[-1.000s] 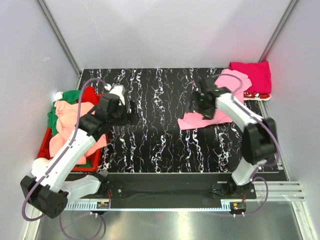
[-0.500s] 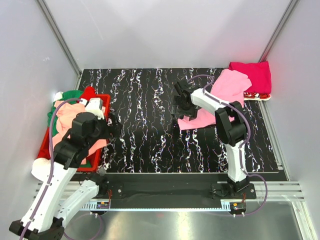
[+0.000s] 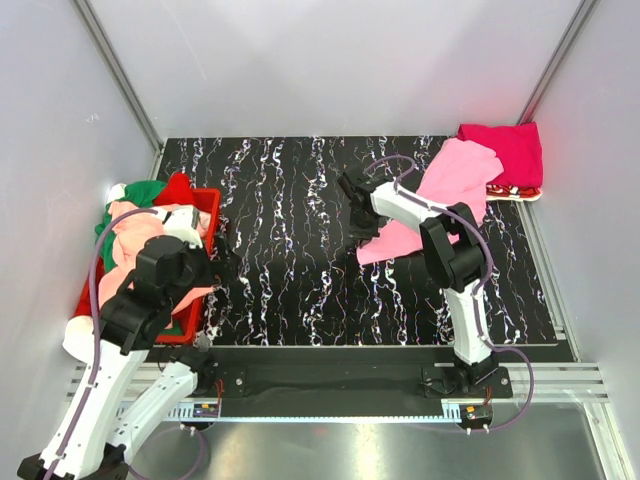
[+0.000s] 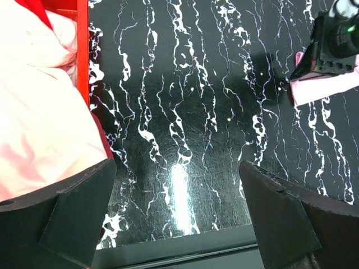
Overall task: Fold and stack the t-shirts
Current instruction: Move the tshirt to the center of the board, then flatten the tshirt out
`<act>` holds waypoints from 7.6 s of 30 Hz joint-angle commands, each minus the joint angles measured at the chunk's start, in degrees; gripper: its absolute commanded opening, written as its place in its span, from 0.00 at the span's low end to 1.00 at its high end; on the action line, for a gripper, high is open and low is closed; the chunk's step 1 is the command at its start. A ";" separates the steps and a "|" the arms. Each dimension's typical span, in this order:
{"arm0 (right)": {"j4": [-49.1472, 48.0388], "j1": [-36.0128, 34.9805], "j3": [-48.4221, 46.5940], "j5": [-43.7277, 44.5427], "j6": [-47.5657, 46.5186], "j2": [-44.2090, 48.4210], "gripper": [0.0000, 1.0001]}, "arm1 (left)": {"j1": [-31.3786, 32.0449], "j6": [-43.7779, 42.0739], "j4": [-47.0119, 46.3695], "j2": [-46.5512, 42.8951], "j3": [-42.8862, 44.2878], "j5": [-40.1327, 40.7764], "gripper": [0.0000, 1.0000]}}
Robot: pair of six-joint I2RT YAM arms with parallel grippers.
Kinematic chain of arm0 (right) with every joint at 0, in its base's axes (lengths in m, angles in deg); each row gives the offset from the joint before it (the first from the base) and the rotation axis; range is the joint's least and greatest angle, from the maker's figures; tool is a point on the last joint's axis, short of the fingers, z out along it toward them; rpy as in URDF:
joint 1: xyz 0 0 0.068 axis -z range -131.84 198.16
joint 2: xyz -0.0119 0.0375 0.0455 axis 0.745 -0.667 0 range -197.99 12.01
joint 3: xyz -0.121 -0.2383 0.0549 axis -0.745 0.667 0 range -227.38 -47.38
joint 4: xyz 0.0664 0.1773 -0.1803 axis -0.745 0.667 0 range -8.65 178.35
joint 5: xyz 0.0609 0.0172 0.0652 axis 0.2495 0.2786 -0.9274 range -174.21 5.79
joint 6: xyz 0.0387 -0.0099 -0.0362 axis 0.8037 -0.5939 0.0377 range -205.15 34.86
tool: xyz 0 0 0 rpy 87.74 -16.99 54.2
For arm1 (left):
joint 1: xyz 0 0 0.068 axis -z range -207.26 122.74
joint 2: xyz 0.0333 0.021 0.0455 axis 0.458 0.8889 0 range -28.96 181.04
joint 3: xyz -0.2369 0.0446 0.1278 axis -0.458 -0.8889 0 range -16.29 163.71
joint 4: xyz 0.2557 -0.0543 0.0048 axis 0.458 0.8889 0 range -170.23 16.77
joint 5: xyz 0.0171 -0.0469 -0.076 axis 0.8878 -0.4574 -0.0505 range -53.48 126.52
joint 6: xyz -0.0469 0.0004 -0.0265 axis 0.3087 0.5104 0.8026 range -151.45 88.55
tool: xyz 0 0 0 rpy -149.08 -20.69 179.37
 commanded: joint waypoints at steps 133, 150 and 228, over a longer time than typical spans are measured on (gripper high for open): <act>14.81 20.08 35.01 11.74 -1.04 67.49 0.00 | 23.17 11.52 -12.91 54.79 1.20 18.17 0.49; 16.91 20.17 20.83 9.52 -1.65 68.28 0.00 | 22.48 12.67 8.96 37.69 20.68 24.33 0.00; 0.75 29.22 -46.03 -7.34 -7.72 -22.06 0.74 | -9.08 9.76 -17.92 53.74 10.96 -14.96 0.88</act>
